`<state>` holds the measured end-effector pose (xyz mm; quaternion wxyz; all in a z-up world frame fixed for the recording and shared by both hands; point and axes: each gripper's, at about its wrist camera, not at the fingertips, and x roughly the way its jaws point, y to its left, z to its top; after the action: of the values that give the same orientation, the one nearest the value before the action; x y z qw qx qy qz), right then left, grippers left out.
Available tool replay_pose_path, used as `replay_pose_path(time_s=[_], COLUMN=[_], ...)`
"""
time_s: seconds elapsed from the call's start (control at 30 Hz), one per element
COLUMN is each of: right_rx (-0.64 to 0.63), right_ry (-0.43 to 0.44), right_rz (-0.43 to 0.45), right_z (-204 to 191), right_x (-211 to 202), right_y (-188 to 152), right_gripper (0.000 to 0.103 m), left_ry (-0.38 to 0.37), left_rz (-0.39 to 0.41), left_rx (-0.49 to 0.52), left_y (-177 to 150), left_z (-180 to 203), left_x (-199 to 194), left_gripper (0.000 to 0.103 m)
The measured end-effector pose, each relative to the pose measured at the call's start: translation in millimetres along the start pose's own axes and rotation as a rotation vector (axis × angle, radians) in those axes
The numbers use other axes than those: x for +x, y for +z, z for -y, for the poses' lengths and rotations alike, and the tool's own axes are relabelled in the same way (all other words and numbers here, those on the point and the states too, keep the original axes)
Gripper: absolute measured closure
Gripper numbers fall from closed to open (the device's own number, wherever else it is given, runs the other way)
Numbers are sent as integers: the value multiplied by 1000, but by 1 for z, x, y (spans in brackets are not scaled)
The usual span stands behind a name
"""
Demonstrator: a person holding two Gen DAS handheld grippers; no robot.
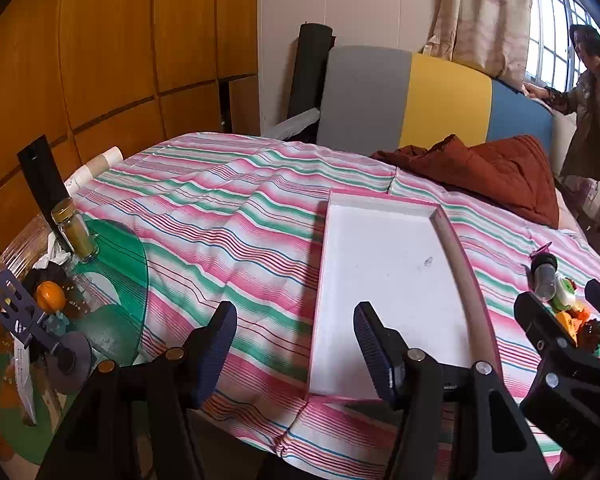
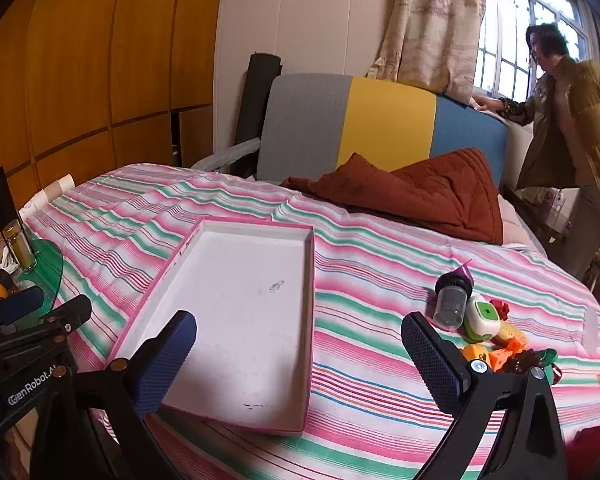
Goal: Organize rigid objects
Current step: 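Move both grippers toward the pile of toys beside the white tray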
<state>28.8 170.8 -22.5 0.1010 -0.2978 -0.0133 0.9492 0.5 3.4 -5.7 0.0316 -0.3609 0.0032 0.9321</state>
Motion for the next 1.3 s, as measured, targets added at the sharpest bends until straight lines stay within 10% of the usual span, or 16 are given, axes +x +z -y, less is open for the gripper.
replay_pose_path(time_s=[0.7,1.3], right_rx=[74,503], right_ry=[-61,-157], right_rz=[-48,-21], right_z=[73,319], right_x=[19,-2], right_y=[-1,-17], right_gripper=[0,0], left_ry=[-52,-461], left_rz=[6,-93], left_rx=[112,274], left_y=[3,16], left_z=[37,134], left_x=[4,1], left_gripper=[41,31])
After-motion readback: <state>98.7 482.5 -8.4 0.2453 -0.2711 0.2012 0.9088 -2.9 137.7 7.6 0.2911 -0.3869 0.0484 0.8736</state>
